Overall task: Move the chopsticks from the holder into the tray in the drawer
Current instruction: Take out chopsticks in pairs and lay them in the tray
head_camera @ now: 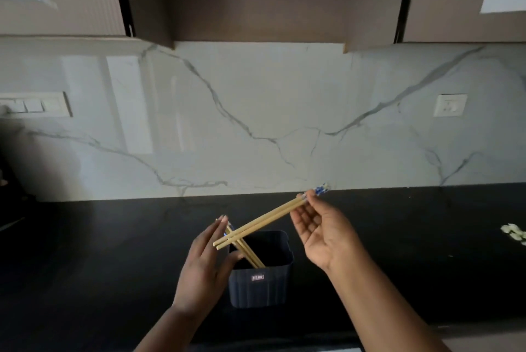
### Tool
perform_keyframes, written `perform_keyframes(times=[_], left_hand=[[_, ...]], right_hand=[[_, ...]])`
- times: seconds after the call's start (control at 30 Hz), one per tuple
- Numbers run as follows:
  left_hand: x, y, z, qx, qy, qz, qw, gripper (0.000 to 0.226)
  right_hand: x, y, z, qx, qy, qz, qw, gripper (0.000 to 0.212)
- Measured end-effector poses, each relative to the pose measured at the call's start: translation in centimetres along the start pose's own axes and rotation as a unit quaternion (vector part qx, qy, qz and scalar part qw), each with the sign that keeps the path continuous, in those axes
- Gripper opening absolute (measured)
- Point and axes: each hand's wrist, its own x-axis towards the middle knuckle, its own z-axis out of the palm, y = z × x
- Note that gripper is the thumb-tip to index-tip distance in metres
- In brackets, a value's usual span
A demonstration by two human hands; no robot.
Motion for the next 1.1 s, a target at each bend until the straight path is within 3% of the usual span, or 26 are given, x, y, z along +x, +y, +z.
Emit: perform_keyframes(times=[0.1,0.2,0.27,0.37,0.47,0.53,0.6,0.67,0.7,0.73,0.8,0.87,0.97,1.1], left_hand=[[3.1,3.7,-2.2,-0.079,-0.008,0.095,0.992,0.074],[3.9,6.2,-3.9,-0.133,-0.04,0.141,0.98,0.052],[3.8,7.3,-4.2,-0.122,-0.07,0.17,0.975,0.036],[3.7,7.8,-3.5,-0.05,-0.076,0.303,0.949,0.028],[3.9,8.4,-3.2,-0.11,-0.087,0.293,0.946,0.024],[4.3,9.2,-3.5,-0.121,-0.087,0.26,0.954,0.02],[5.5,10.1,-4.1,-0.101,-0.082,0.159,0.979,0.023],[7.3,10.6,-4.9,-0.108,-0.105,-0.018,0.988,0.02],[8.4,10.6,-5.4,-0.124,-0.124,-0.097,0.98,0.014],[9.6,10.6,-5.9,-0.141,-0.152,-0.154,0.966,0.009],[11.5,10.6,-6.6,-0.167,-0.214,-0.215,0.938,0.003],[12.7,10.4,-6.7,-0.192,-0.261,-0.252,0.912,0.013],[13.1,9.6,-6.3,-0.193,-0.322,-0.287,0.881,0.021],[12.4,7.6,-5.8,-0.207,-0.373,-0.321,0.845,0.029]], right_hand=[[-0.7,0.4,-0.4,-0.011,-0.008,0.036,0.999,0.009],[-1.2,0.8,-0.8,-0.01,-0.012,0.064,0.998,0.009],[-1.3,1.0,-1.1,-0.009,-0.012,0.078,0.997,0.009],[-1.1,1.3,-1.6,-0.024,-0.022,0.093,0.995,0.011],[-0.8,1.1,-2.0,-0.043,-0.044,0.107,0.992,0.022],[-0.8,0.6,-2.2,-0.09,-0.061,0.125,0.986,0.027],[-0.9,0.0,-2.2,-0.265,-0.053,0.103,0.957,0.033],[-0.7,-0.3,-2.4,-0.491,-0.025,-0.016,0.87,0.039],[-0.7,-0.5,-2.4,-0.554,-0.029,-0.088,0.827,0.036],[-0.8,-0.6,-2.2,-0.57,-0.056,-0.133,0.809,0.029],[-1.4,-0.4,-1.4,-0.521,-0.147,-0.12,0.832,0.016],[-1.7,0.6,-0.6,-0.504,-0.208,-0.081,0.835,0.008],[-1.9,2.0,-0.1,-0.494,-0.209,-0.057,0.842,0.006],[-1.6,3.0,-1.0,-0.443,-0.21,0.045,0.871,0.023]])
